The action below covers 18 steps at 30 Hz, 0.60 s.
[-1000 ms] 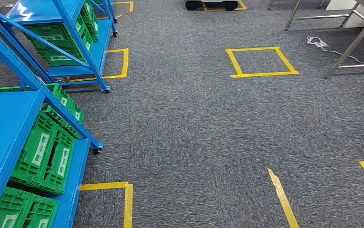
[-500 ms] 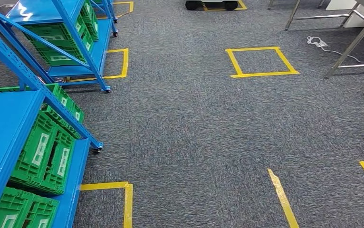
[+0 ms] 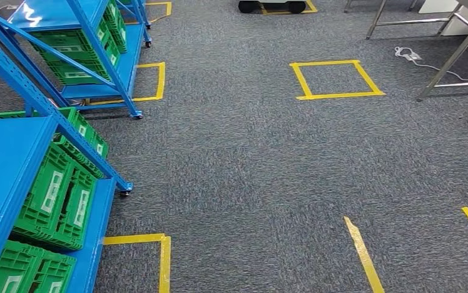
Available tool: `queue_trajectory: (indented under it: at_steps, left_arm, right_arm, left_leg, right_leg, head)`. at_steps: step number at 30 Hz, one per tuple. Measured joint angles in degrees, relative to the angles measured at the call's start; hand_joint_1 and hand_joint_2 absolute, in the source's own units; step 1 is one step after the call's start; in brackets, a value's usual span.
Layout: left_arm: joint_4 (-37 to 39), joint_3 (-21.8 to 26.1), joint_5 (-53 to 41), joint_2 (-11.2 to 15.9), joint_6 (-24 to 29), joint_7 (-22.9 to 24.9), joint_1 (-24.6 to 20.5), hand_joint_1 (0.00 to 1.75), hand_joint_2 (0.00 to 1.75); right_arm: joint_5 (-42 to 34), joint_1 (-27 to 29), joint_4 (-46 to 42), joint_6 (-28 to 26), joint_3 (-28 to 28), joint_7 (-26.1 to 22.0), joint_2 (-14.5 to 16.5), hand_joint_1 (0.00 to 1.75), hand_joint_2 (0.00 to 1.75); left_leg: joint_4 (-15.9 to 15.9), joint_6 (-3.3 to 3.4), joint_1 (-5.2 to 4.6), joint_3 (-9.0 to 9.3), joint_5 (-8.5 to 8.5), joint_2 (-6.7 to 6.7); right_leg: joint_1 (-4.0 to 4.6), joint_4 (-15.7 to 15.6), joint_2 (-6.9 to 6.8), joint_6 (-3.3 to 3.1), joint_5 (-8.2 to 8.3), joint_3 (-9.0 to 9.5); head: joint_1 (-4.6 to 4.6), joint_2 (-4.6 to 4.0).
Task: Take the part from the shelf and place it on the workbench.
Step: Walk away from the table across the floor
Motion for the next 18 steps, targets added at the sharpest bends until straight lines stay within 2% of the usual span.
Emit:
queue_trajectory:
  at_steps: [11,18]
  left_arm:
    - [0.0,-1.6,1.6,0.1,0.2,0.5,0.0,0.0,0.0]
    - [-0.1,-1.8,1.6,0.4,0.2,0.5,0.0,0.0,0.0]
  right_arm:
    - [-0.2,0.0,0.0,-0.1,0.0,0.0,0.0,0.0,0.0]
    - [-0.2,0.0,0.0,-0.1,0.0,0.0,0.0,0.0,0.0]
  left_leg:
    - [0.0,0.0,0.0,0.0,0.0,0.0]
    - [0.7,0.84,-0.21,-0.18,-0.42,0.02]
  right_leg:
    - [-0.01,0.0,0.0,0.0,0.0,0.0]
    - [-0.19,-0.1,0.01,0.45,0.0,0.09]
  head:
    - [-0.02,0.0]
    - [-0.04,0.0]
